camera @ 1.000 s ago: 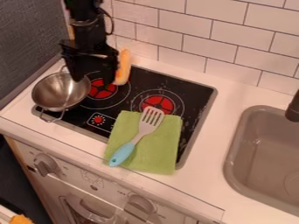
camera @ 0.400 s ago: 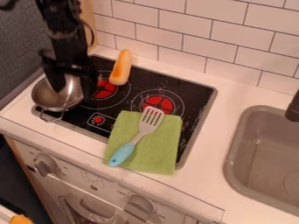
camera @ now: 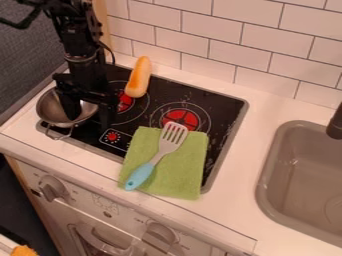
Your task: Put the silver pot on the top of the right burner
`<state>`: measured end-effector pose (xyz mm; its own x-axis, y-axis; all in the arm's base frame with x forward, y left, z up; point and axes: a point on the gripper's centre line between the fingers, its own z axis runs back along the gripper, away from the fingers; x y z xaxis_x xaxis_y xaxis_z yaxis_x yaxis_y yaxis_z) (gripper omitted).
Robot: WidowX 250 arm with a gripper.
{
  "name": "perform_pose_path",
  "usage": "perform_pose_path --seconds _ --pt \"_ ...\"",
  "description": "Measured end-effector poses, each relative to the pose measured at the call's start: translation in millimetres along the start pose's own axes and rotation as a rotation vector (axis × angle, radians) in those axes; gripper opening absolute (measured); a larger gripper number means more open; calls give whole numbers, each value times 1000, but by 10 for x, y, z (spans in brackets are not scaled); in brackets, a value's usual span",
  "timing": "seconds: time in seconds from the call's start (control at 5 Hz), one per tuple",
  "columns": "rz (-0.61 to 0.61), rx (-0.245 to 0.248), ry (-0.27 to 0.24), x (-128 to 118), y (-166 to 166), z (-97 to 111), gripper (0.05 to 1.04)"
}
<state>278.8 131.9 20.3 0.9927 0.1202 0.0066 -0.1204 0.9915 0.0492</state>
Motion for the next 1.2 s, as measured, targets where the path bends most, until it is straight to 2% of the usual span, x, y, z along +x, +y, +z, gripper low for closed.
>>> perform_pose_path --seconds 0.4,0.6,0.8,1.0,1.2 --pt "-14 1 -11 -13 -30 -42 359" --pt "-29 9 -7 -20 -64 -21 203" --pt "-36 15 -32 -40 -72 80 121" --pt "-29 -5 -98 -58 -189 359 78" --pt "-120 -35 -182 95 -551 714 74"
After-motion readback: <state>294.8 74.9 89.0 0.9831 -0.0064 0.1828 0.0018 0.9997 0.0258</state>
